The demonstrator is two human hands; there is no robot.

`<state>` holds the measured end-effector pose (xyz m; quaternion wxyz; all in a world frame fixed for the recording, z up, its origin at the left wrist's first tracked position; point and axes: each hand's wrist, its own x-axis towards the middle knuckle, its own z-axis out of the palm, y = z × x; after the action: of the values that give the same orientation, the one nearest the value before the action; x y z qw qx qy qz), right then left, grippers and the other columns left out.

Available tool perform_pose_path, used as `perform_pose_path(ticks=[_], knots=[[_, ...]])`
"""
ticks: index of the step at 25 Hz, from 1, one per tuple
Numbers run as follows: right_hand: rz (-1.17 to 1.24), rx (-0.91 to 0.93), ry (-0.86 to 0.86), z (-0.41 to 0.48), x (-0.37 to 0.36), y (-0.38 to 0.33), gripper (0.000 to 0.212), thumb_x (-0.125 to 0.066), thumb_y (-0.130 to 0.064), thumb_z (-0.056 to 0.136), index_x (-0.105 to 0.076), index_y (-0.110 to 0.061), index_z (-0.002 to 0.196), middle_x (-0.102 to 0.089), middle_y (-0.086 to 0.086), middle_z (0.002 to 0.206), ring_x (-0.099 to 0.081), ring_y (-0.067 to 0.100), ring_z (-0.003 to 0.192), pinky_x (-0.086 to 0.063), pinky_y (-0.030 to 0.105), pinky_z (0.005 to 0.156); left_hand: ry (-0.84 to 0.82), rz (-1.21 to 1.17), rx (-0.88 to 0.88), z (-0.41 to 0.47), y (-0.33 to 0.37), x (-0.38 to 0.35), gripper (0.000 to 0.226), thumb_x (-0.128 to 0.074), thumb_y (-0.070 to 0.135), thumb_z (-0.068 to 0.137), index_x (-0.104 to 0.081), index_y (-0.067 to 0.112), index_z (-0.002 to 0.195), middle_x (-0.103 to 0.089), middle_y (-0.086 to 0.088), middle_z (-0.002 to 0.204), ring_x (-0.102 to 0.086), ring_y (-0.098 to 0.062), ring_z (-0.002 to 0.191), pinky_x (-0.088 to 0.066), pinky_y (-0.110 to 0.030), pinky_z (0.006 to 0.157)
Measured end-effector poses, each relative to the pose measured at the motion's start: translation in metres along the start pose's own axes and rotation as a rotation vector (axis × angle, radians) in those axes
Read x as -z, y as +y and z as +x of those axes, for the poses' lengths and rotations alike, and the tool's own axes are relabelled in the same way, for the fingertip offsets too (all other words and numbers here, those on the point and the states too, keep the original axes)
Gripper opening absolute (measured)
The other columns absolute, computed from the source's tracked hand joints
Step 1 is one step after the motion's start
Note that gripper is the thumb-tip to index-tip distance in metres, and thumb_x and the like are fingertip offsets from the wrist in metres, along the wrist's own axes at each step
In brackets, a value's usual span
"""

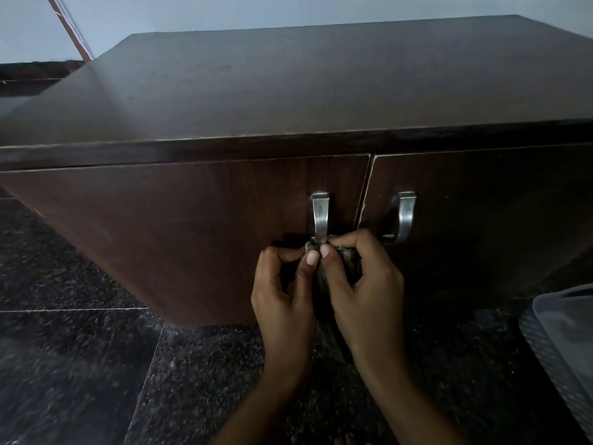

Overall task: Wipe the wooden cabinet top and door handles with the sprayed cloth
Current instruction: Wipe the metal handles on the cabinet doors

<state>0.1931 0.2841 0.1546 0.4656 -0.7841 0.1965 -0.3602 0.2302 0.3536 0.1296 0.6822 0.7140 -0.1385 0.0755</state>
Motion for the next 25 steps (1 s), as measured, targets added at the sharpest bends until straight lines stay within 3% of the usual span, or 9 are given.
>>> perform_pose_path(ticks=[6, 9, 14, 21, 25], knots=[[-0.037, -0.035, 0.010, 0.001, -0.003, -0.002, 0.003, -0.062, -0.012, 0.086, -0.062, -0.009, 0.085, -0.066, 0.003, 0.083, -0.063, 0.010, 0.076, -0.048, 0.015, 0.068, 0.015, 0.044, -0.004, 0.000, 0.001, 0.001, 0.014, -0.056, 0.041, 0.080, -0.058, 0.027, 0.079, -0.065, 0.004, 0.082, -0.063, -0.010, 0.081, -0.048, -0.017, 0.071], [0.001, 0.023, 0.048, -0.003, 0.001, -0.009, 0.008, -0.059, -0.018, 0.085, -0.063, -0.011, 0.086, -0.066, -0.001, 0.082, -0.062, 0.003, 0.075, -0.049, 0.009, 0.067, 0.024, 0.015, -0.042, -0.003, 0.007, 0.004, 0.012, -0.056, 0.039, 0.082, -0.057, 0.027, 0.080, -0.064, 0.003, 0.082, -0.063, -0.014, 0.081, -0.050, -0.024, 0.072], [0.045, 0.061, 0.057, -0.003, 0.004, -0.016, 0.007, -0.058, -0.017, 0.085, -0.062, -0.011, 0.084, -0.064, -0.003, 0.080, -0.060, 0.005, 0.080, -0.046, 0.003, 0.066, 0.012, -0.024, -0.075, -0.002, 0.014, 0.008, 0.010, -0.058, 0.037, 0.082, -0.057, 0.027, 0.080, -0.063, 0.000, 0.082, -0.062, -0.016, 0.082, -0.052, -0.031, 0.073], [0.023, -0.036, 0.018, -0.002, -0.004, 0.006, 0.003, -0.062, -0.015, 0.087, -0.061, -0.012, 0.086, -0.067, -0.002, 0.084, -0.063, 0.004, 0.080, -0.050, 0.013, 0.070, 0.017, 0.024, -0.006, 0.001, 0.001, 0.003, 0.010, -0.062, 0.034, 0.082, -0.058, 0.027, 0.076, -0.063, 0.003, 0.081, -0.062, -0.010, 0.079, -0.047, -0.013, 0.070], [-0.030, -0.103, -0.006, -0.001, -0.004, 0.006, 0.005, -0.061, -0.017, 0.088, -0.062, -0.012, 0.087, -0.067, 0.000, 0.086, -0.063, 0.008, 0.081, -0.048, 0.015, 0.071, -0.001, 0.062, 0.024, -0.001, -0.001, 0.001, 0.009, -0.064, 0.026, 0.085, -0.060, 0.022, 0.078, -0.065, 0.001, 0.081, -0.062, -0.011, 0.080, -0.048, -0.015, 0.069]])
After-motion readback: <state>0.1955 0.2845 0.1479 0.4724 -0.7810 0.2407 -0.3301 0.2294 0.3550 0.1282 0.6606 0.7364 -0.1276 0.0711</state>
